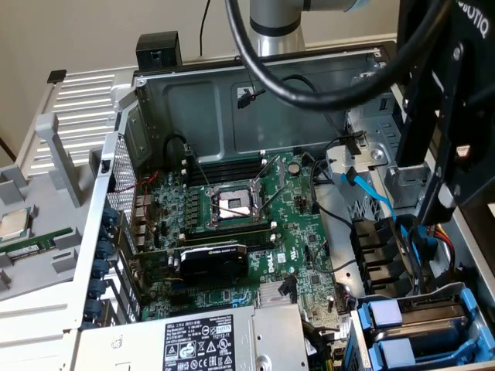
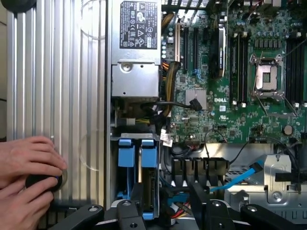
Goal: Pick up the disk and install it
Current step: 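Insert the first disk wire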
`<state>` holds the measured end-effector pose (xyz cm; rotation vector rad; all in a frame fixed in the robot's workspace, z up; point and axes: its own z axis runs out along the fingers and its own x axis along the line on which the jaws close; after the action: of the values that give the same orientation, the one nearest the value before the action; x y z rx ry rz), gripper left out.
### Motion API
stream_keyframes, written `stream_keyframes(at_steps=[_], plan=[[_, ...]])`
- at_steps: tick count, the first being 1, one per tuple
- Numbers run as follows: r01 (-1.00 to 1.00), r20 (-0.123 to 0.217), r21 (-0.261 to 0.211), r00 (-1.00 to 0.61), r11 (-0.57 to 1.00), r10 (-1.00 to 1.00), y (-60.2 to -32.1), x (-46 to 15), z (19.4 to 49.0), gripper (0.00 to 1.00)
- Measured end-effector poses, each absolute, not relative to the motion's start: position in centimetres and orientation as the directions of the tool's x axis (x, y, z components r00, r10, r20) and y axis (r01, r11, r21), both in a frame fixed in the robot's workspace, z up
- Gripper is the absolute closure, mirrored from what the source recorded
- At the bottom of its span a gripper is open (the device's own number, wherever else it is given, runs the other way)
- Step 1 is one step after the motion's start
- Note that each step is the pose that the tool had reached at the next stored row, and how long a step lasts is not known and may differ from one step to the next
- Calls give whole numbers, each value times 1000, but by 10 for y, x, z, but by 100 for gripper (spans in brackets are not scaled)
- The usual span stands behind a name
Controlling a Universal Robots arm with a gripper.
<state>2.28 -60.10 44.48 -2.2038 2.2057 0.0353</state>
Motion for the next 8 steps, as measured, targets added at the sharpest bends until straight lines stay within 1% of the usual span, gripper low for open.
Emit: stream_keyframes(at_steps=[6,8], plan=[[-1000,-32,-1,-3,3,-999,-597,26,447,49],[-1000,-33,-2,-5,5,-999,-597,28,447,47]])
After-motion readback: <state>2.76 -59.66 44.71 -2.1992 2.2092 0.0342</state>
